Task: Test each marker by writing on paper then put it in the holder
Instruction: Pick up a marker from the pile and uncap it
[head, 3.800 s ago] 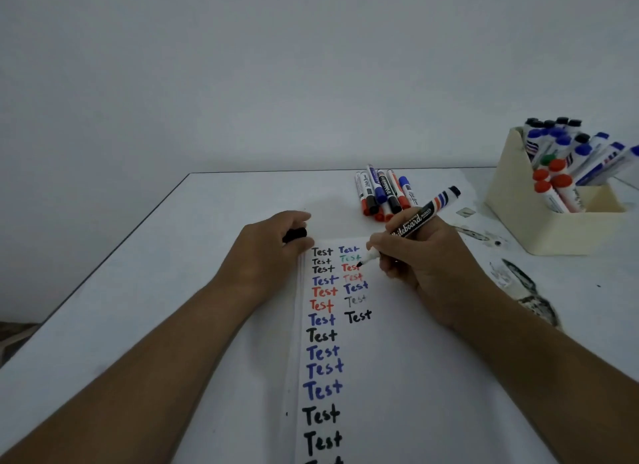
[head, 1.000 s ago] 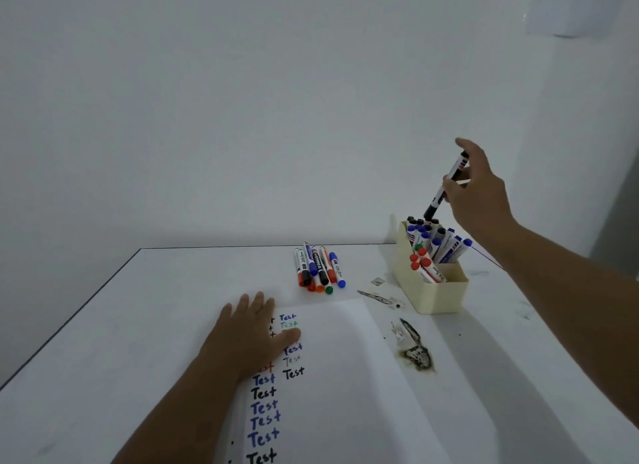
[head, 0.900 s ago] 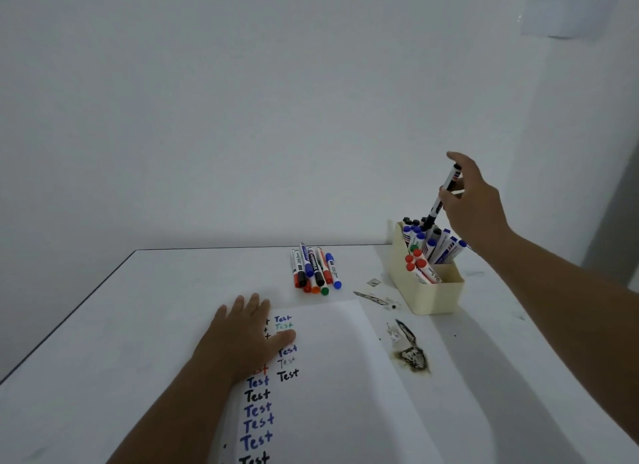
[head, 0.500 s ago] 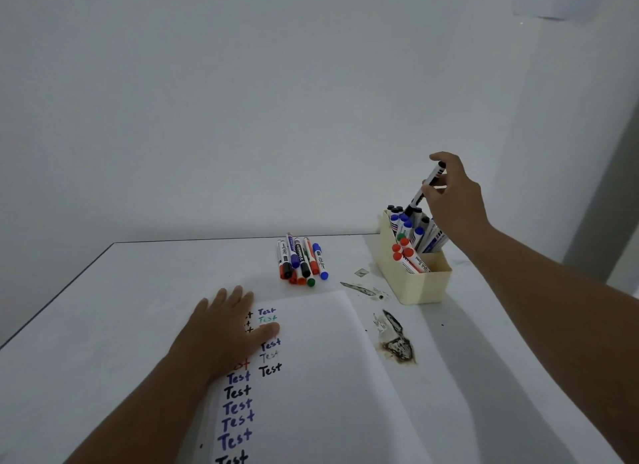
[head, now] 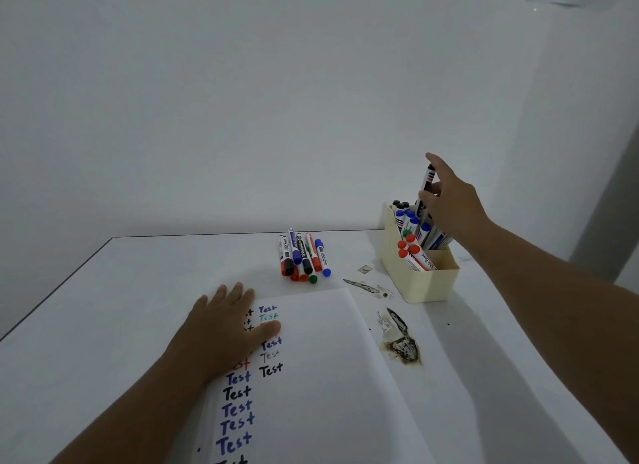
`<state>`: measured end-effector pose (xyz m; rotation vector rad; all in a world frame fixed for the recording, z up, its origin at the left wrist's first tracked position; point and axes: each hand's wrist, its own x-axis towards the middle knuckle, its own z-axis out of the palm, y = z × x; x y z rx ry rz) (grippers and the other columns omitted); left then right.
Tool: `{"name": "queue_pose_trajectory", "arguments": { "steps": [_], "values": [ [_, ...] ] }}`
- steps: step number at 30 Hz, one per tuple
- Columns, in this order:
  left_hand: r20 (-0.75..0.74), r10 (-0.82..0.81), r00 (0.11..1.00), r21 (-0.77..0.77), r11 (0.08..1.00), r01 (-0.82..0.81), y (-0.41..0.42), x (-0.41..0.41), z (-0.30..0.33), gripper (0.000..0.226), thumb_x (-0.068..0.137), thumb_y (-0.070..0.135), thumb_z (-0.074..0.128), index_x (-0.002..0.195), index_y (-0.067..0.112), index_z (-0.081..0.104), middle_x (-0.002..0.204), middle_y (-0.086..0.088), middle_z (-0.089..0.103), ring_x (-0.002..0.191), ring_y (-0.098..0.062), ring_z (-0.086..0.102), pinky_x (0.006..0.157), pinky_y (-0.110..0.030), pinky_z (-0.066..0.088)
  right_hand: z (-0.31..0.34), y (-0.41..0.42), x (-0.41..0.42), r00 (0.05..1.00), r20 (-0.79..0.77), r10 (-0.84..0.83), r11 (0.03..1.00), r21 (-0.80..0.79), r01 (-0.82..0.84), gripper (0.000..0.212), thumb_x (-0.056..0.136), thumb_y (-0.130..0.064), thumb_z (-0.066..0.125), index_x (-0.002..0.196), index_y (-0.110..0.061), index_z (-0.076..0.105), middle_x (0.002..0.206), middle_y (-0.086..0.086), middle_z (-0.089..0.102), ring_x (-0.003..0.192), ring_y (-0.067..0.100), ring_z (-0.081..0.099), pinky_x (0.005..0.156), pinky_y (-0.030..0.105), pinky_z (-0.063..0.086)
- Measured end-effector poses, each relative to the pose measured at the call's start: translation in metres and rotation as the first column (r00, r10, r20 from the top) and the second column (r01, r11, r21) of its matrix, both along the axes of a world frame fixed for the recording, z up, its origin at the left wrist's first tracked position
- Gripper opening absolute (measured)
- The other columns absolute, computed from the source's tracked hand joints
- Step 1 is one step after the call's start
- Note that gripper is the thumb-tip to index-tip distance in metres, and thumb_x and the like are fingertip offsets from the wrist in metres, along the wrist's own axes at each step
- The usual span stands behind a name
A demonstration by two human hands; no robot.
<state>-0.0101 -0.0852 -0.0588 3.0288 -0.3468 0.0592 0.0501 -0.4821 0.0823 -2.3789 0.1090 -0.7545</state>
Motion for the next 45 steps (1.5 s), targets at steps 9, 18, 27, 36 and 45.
{"name": "queue_pose_trajectory", "arguments": {
  "steps": [9, 18, 27, 36, 45],
  "values": [
    [-0.005, 0.003, 1.000, -0.020, 1.000, -0.003, -0.001, 0.000, 0.000, 0.117, 0.064, 0.095, 0.000, 0.160, 0.028, 0.010, 0.168, 0.003, 0.003, 0.154, -0.017, 0.000, 0.125, -0.043, 0.006, 0.009, 0.000, 0.017, 0.982, -0.185, -0.032, 0.954, -0.299, -0.025, 0.056, 0.102, -0.017, 0.056, 0.151, -0.036, 0.035, 0.118, 0.009, 0.064, 0.100, 0.026, 0.062, 0.088, 0.037, 0.051],
    [-0.022, 0.004, 1.000, -0.025, 1.000, -0.004, 0.000, -0.002, 0.002, 0.110, 0.070, 0.092, 0.007, 0.160, 0.028, 0.008, 0.168, 0.003, 0.002, 0.154, -0.017, -0.001, 0.125, -0.043, 0.004, 0.002, -0.003, 0.018, 0.962, -0.265, -0.072, 0.947, -0.322, -0.018, 0.051, 0.098, -0.001, 0.046, 0.140, -0.027, 0.056, 0.139, 0.010, 0.059, 0.104, 0.023, 0.057, 0.076, 0.026, 0.041],
    [-0.028, -0.004, 1.000, -0.032, 0.999, 0.003, -0.001, -0.003, 0.004, 0.116, 0.065, 0.094, 0.002, 0.160, 0.028, 0.007, 0.168, 0.003, 0.002, 0.154, -0.018, -0.002, 0.125, -0.044, 0.004, 0.015, 0.014, 0.006, 0.896, -0.394, -0.205, 0.862, -0.507, -0.026, 0.067, 0.098, 0.001, 0.044, 0.159, -0.019, 0.024, 0.149, 0.015, 0.047, 0.127, 0.029, 0.052, 0.090, 0.031, 0.046],
    [-0.028, -0.004, 1.000, -0.046, 0.999, 0.003, -0.002, -0.004, 0.005, 0.097, 0.083, 0.087, 0.021, 0.160, 0.028, 0.010, 0.168, 0.003, 0.003, 0.154, -0.017, -0.001, 0.125, -0.043, 0.004, 0.006, 0.104, -0.043, 0.965, 0.015, 0.263, 0.944, -0.212, -0.254, 0.055, 0.098, -0.012, 0.054, 0.149, -0.032, 0.046, 0.152, -0.003, 0.046, 0.139, 0.016, 0.043, 0.117, 0.036, 0.034],
    [-0.018, 0.003, 1.000, -0.085, 0.996, -0.005, -0.001, -0.004, 0.006, 0.099, 0.079, 0.090, 0.025, 0.158, 0.030, 0.017, 0.167, 0.006, 0.011, 0.153, -0.016, 0.008, 0.124, -0.043, 0.012, -0.116, 0.174, -0.068, 0.929, -0.181, 0.324, 0.905, 0.345, -0.248, 0.045, 0.094, -0.018, 0.061, 0.138, -0.030, 0.058, 0.132, -0.004, 0.064, 0.107, 0.007, 0.062, 0.085, 0.018, 0.047]
  ]
}}
